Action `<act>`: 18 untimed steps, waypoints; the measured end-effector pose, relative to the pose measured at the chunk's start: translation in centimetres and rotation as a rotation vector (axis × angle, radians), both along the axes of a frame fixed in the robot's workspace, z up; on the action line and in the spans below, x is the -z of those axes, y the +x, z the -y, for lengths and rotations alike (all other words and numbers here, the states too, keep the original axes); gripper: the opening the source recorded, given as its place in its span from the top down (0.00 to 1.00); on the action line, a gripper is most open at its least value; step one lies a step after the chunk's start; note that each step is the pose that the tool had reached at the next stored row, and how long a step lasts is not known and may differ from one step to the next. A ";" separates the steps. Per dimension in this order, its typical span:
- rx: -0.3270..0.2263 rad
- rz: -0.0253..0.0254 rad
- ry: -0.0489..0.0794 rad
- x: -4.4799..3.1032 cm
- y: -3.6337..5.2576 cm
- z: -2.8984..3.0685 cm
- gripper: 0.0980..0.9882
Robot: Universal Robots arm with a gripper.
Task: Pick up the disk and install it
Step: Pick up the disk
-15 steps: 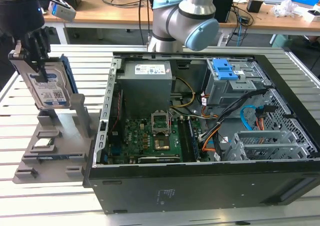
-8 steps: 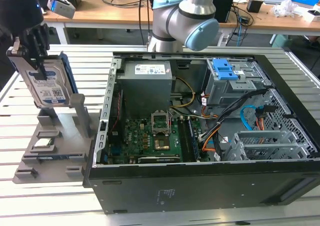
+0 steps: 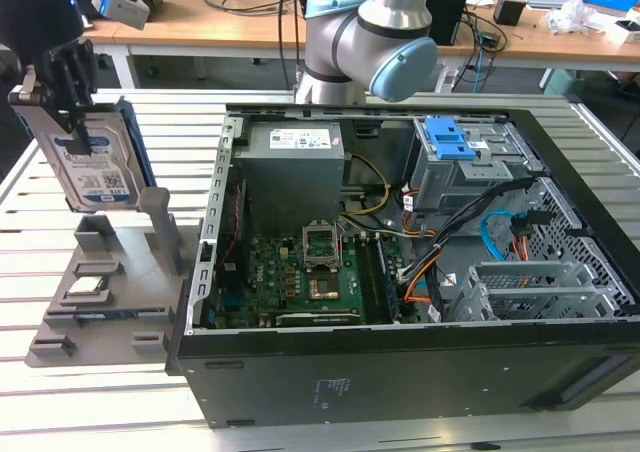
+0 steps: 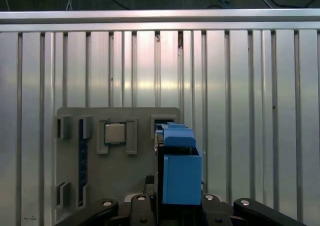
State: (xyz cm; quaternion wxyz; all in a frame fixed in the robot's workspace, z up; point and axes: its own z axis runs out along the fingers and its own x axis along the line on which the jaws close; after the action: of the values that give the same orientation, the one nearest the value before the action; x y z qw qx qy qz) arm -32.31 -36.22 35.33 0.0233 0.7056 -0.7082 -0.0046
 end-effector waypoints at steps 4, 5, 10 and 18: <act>0.000 0.0000 0.000 -0.55 0.01 -0.02 0.71; 0.000 0.0000 0.000 -0.63 0.01 -0.02 0.71; 0.000 0.0000 0.000 -1.17 0.02 -0.03 0.71; 0.000 0.0000 0.000 -2.27 0.03 -0.05 0.71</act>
State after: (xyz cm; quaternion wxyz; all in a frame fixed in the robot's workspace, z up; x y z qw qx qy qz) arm -32.28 -36.17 37.60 0.0233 0.7056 -0.7082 -0.0046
